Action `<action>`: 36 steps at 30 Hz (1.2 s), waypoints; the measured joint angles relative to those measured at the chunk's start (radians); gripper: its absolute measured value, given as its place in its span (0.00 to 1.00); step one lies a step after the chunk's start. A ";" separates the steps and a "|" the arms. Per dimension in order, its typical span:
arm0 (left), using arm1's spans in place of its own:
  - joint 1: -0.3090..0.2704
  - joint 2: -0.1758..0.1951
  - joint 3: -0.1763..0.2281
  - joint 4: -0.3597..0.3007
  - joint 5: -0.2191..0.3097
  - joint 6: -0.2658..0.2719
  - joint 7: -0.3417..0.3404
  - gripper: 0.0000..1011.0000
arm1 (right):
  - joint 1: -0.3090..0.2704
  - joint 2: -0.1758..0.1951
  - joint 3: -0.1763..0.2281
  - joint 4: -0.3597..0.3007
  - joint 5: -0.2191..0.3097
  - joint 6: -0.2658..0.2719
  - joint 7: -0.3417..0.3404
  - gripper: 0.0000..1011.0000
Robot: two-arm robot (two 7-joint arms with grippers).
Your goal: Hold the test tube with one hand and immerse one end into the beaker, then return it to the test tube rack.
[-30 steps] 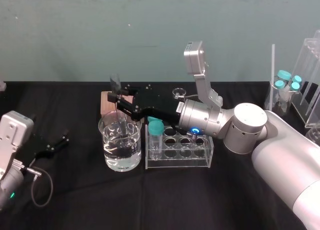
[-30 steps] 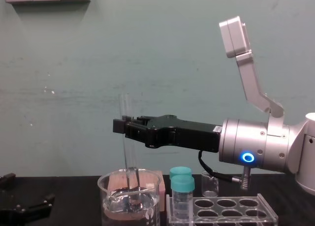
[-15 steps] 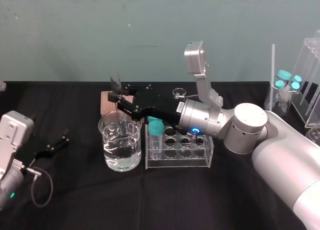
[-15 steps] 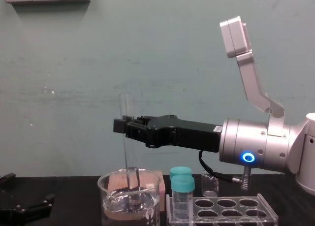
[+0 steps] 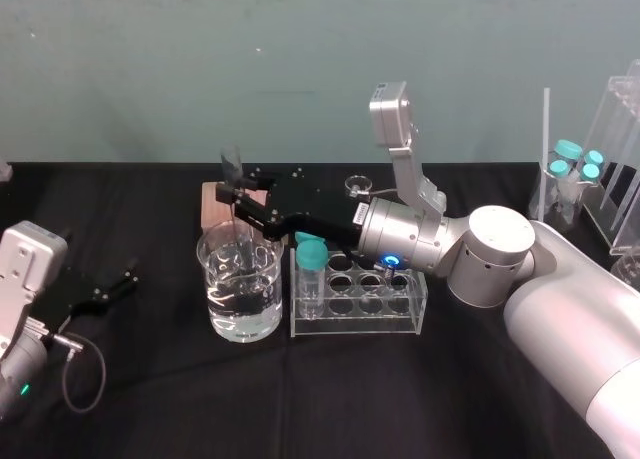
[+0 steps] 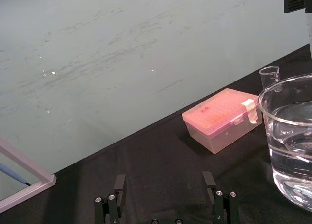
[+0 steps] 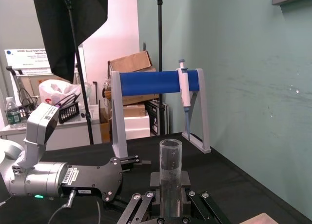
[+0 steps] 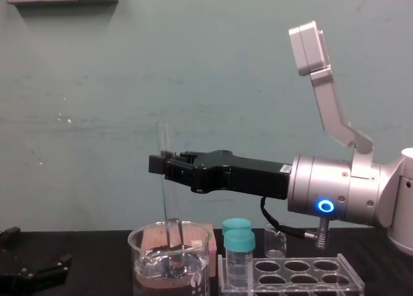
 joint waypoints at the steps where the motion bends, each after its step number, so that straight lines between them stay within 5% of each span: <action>1: 0.000 0.000 0.000 0.000 0.000 0.000 0.000 0.99 | 0.000 0.000 0.000 0.000 0.000 0.000 0.000 0.22; 36: 0.000 0.000 0.000 0.000 0.000 0.000 0.000 0.99 | 0.006 0.000 0.000 0.008 0.001 -0.004 0.006 0.22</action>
